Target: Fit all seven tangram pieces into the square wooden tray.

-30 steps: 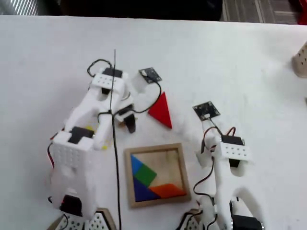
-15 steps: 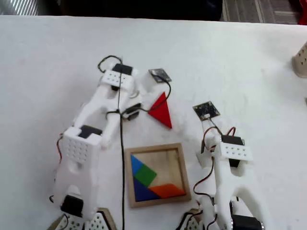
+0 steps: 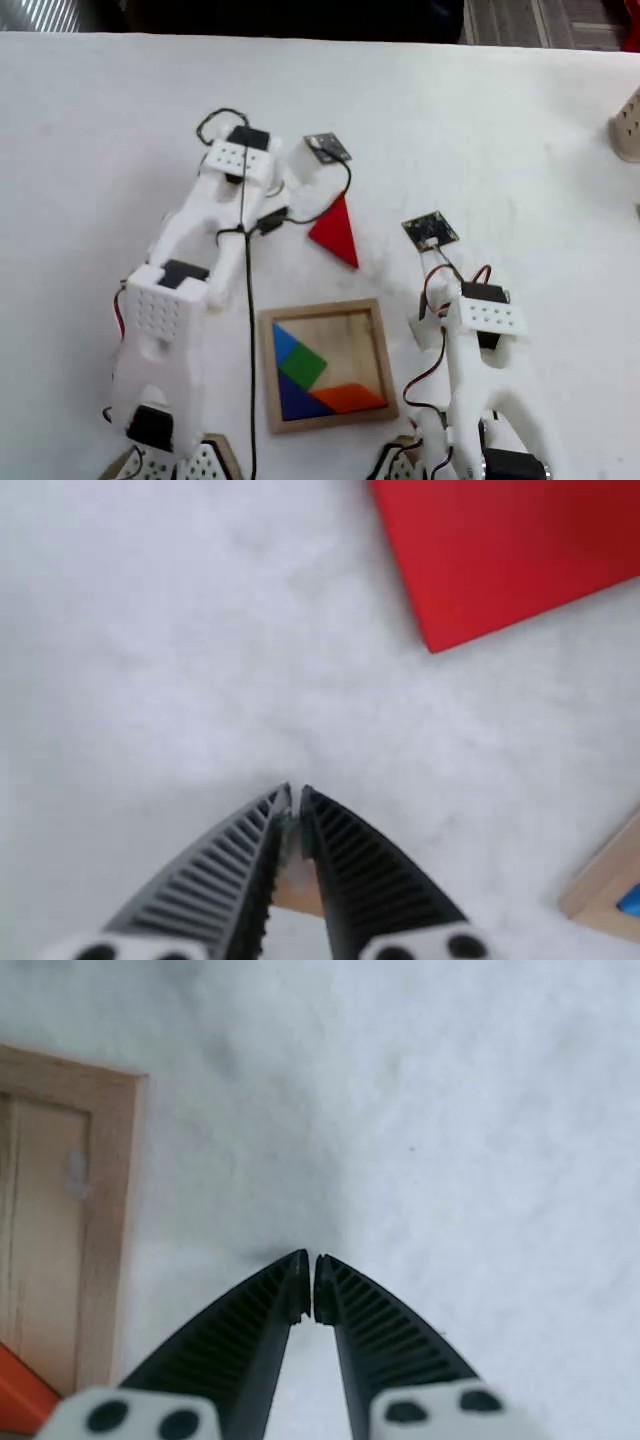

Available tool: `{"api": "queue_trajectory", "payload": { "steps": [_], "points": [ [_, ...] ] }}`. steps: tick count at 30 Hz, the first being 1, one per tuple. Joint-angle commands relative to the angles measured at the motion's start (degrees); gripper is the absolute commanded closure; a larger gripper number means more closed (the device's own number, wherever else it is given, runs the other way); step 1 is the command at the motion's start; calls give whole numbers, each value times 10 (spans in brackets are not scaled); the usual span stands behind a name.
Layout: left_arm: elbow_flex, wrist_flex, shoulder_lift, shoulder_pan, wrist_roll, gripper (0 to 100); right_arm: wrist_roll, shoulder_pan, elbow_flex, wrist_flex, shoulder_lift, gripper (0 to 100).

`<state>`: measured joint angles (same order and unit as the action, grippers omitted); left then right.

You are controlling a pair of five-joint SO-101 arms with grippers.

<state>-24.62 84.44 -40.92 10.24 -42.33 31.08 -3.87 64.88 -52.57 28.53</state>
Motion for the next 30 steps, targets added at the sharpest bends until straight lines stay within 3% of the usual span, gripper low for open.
{"api": "queue_trajectory", "payload": {
  "steps": [1, 4, 18, 30],
  "points": [
    [-29, 40, 73, -33, -4, 832, 5, 7, -24, 5, 3, 980],
    [-26, 39, 74, -58, -3, 727, 5, 7, -24, 5, 3, 980],
    [25, -76, 16, -80, -8, 726, 6, 7, -24, 5, 3, 980],
    [30, -67, 14, -122, -9, 725, 6, 7, -24, 5, 3, 980]
  ]
}}
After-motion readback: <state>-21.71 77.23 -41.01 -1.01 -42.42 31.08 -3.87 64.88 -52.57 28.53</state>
